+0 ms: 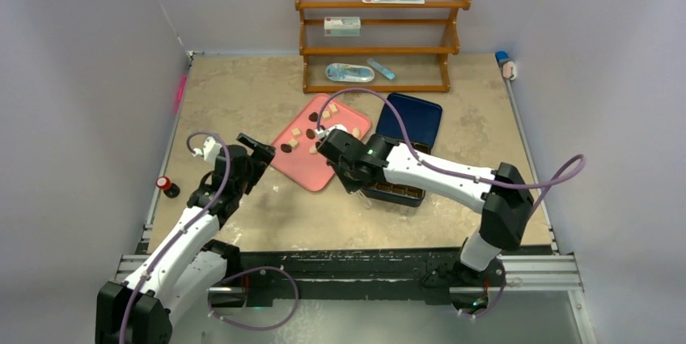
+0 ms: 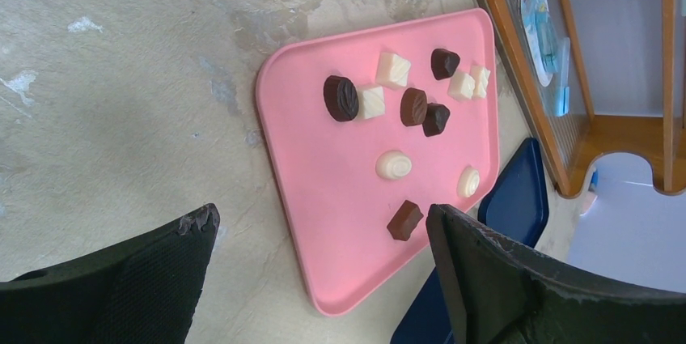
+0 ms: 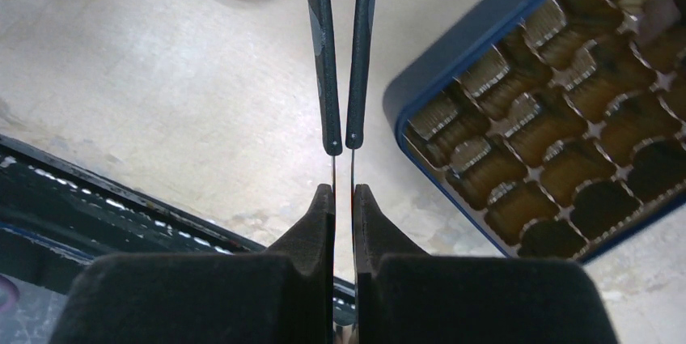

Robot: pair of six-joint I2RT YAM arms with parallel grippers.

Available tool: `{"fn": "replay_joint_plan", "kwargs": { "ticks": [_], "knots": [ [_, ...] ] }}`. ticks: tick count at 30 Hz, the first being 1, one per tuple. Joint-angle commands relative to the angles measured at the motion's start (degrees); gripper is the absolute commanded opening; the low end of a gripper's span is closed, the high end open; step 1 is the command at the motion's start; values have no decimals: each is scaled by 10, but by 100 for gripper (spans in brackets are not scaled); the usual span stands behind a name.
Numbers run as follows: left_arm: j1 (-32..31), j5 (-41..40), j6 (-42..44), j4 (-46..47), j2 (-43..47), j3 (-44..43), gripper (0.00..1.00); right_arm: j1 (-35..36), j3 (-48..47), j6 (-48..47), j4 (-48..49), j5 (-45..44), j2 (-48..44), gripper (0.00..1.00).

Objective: Pack the chocolate
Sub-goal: Pick up the fake chocolate from the plate, then place the fake chocolate in the packing box.

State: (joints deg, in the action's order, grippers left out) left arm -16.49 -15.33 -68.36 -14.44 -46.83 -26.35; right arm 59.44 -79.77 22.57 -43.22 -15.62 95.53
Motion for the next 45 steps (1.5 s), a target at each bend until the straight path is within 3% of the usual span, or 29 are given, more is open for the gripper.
{"fn": "replay_joint_plan", "kwargs": {
  "ticks": [1, 17, 29, 45],
  "knots": [
    [5, 4, 2, 13, 3, 2, 100, -3, 15, 18, -32, -50, -48, 0],
    [6, 11, 7, 27, -8, 2, 100, -79, 93, 22, -71, -100, -152, 0],
    [6, 12, 8, 28, -10, 6, 100, -161, 131, -3, -64, -93, -166, 0],
    [7, 13, 6, 33, -15, 10, 100, -180, 147, -3, -61, -80, -159, 0]
  ]
}}
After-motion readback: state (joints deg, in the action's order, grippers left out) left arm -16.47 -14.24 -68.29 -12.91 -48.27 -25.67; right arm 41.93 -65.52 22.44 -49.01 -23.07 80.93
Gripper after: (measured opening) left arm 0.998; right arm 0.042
